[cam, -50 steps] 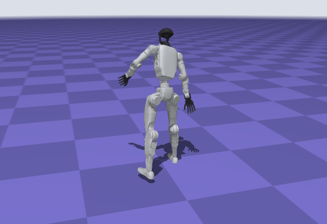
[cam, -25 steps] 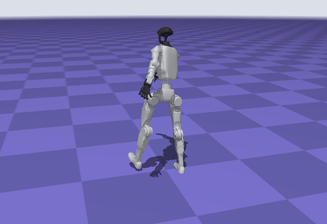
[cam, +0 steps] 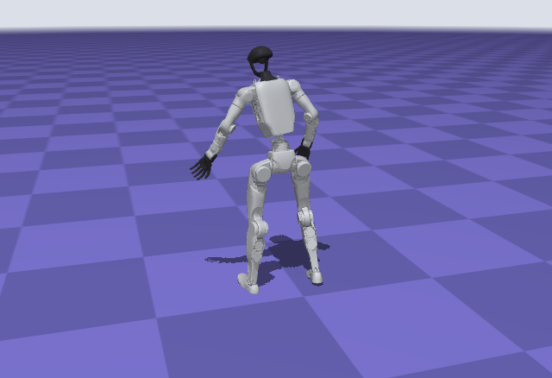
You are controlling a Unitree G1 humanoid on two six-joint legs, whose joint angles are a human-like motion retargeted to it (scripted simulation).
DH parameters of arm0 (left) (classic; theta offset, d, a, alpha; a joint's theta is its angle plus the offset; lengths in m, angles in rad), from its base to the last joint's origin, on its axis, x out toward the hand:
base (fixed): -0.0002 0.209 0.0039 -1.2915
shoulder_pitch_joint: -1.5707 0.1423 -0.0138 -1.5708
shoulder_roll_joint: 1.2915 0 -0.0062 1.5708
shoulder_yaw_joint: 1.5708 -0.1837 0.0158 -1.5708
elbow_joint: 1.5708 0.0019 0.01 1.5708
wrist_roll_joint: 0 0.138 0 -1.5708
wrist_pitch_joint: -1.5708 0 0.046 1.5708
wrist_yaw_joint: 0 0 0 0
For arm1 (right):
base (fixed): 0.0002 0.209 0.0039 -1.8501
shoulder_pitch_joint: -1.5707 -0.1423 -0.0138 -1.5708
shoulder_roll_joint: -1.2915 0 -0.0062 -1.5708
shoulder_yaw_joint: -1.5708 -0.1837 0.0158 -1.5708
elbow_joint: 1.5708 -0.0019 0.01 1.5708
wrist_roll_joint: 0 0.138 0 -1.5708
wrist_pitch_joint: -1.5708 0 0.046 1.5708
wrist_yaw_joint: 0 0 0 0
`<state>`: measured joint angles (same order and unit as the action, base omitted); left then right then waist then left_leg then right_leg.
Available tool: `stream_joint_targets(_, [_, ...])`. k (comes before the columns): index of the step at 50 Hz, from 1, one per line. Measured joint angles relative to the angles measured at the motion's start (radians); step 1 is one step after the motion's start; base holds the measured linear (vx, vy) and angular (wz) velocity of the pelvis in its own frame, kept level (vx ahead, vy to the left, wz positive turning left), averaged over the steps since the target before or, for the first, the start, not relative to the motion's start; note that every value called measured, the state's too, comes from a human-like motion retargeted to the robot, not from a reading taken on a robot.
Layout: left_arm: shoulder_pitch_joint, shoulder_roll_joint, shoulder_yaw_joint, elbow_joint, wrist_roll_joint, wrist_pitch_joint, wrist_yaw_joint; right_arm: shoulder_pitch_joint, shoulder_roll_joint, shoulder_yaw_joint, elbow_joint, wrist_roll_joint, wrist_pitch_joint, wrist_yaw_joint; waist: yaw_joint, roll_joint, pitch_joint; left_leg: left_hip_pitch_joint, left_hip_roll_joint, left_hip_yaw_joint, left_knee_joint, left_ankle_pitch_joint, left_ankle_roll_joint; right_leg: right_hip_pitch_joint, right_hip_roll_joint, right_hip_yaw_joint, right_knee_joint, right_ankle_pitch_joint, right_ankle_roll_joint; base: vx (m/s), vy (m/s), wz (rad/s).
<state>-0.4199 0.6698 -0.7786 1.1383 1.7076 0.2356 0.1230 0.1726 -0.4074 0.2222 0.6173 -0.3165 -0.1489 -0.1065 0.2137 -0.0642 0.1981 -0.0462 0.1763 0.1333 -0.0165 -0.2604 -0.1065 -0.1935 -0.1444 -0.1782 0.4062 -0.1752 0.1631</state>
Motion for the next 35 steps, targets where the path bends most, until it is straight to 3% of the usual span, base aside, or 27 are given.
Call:
stream_joint_targets(3, [-0.160, 0.057, -0.060, -0.058, -0.011, 0.007, 0.015, 0.015, -0.027, -0.007, -0.032, 0.003, 0.017, 0.007, -0.071, -0.004, 0.044, 0.015, -0.033, -0.009, -0.002, -0.014, -0.005, -0.043, -0.036, -0.033, -0.204, 0.079, 0.005, 0.23, -0.04, 0.32])
stream_joint_targets(7, [-0.325, 0.122, -0.097, -0.116, -0.082, 0.022, 0.032, 0.015, -0.030, -0.041, -0.070, -0.028, 0.066, 0.015, -0.155, 0.005, 0.115, 0.061, -0.057, -0.042, -0.010, -0.046, -0.011, -0.052, -0.057, -0.051, -0.485, 0.235, 0.076, 0.32, -0.12, 0.52])
stream_joint_targets(12, [-0.370, 0.127, -0.042, -0.132, -0.138, 0.043, 0.038, 0.023, 0.021, -0.091, -0.087, -0.070, 0.095, 0.016, -0.190, 0.081, 0.131, 0.097, 0.013, -0.071, -0.008, -0.083, -0.047, -0.111, -0.005, -0.016, -0.494, 0.150, 0.099, 0.40, -0.30, 0.39])
stream_joint_targets(18, [-0.205, 0.067, 0.042, -0.155, -0.165, 0.012, 0.085, -0.025, 0.049, -0.138, 0.036, -0.073, 0.112, -0.079, -0.189, 0.136, 0.062, 0.101, 0.007, -0.146, 0.028, -0.055, -0.055, -0.056, -0.043, -0.105, -0.494, 0.293, 0.099, 0.46, -0.34, 0.64])
stream_joint_targets(22, [0.007, 0.057, 0.055, -0.188, -0.121, -0.046, 0.114, -0.076, 0.062, -0.160, 0.167, -0.063, 0.106, -0.180, -0.139, 0.148, -0.020, 0.102, 0.001, -0.186, 0.046, -0.015, -0.053, -0.010, -0.042, -0.112, -0.494, 0.236, 0.099, 0.47, -0.31, 0.23])
stream_joint_targets(27, [0.282, 0.076, 0.085, -0.202, -0.016, -0.114, 0.097, -0.151, 0.074, -0.214, 0.286, -0.070, 0.105, -0.245, -0.025, 0.119, -0.109, 0.081, -0.026, -0.181, 0.044, -0.014, -0.041, 0.033, -0.036, -0.105, -0.494, 0.180, 0.099, 0.41, -0.26, -0.13])
stream_joint_targets(35, [0.616, 0.071, 0.167, -0.065, 0.021, -0.157, -0.021, -0.304, 0.037, -0.177, 0.462, -0.128, 0.124, -0.181, 0.165, 0.069, -0.146, -0.024, -0.095, -0.123, 0.017, 0.013, -0.005, 0.114, -0.058, -0.107, -0.482, 0.098, 0.099, 0.33, -0.10, 0.00])
